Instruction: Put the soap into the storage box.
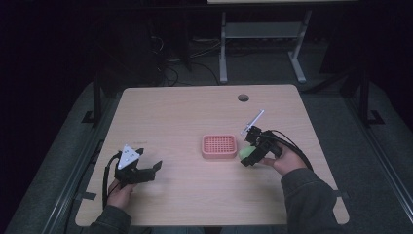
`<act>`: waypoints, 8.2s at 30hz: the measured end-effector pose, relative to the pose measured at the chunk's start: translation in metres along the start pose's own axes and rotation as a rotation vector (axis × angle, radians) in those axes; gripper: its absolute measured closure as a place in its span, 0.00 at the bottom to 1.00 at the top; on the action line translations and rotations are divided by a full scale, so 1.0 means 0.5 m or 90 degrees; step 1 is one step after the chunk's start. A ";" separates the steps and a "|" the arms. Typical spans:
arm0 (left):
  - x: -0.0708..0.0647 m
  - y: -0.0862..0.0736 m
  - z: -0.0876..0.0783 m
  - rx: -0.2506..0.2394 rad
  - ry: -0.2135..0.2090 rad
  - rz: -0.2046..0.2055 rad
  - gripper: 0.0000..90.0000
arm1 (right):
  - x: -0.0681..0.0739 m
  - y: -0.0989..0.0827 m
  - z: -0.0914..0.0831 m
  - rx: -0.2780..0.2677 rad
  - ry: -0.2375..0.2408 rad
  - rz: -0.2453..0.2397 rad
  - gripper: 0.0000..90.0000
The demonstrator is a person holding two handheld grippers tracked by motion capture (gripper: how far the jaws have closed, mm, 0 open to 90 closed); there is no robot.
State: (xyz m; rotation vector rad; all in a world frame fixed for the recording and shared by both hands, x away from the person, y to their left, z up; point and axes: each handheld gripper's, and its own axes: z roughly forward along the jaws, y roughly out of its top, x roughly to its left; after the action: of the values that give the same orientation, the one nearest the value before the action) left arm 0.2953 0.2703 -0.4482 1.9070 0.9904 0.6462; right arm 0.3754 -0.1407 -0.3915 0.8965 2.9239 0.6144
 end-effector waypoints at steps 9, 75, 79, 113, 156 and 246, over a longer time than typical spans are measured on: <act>0.002 0.000 0.000 -0.001 0.000 -0.003 0.16 | -0.006 0.035 0.006 -0.001 0.004 -0.010 0.29; 0.005 0.000 -0.001 -0.009 -0.002 -0.015 0.16 | -0.020 0.215 0.138 0.044 0.008 -0.057 0.29; 0.004 0.000 -0.001 -0.010 -0.003 -0.015 0.16 | -0.022 0.212 0.139 0.044 0.009 -0.054 0.29; 0.003 0.000 0.001 -0.004 -0.006 -0.009 0.16 | -0.019 0.201 0.134 0.034 -0.001 -0.070 0.28; -0.001 -0.001 -0.001 -0.006 -0.005 -0.011 0.16 | -0.034 0.162 0.063 -0.017 -0.002 -0.011 0.24; -0.004 -0.001 0.000 -0.001 -0.007 -0.001 0.16 | -0.044 -0.032 0.002 -0.046 -0.009 0.077 0.22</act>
State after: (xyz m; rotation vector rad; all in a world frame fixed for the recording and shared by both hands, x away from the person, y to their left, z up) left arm 0.2939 0.2688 -0.4490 1.9058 0.9842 0.6341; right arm 0.3853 -0.1646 -0.4005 1.0696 2.8313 0.7132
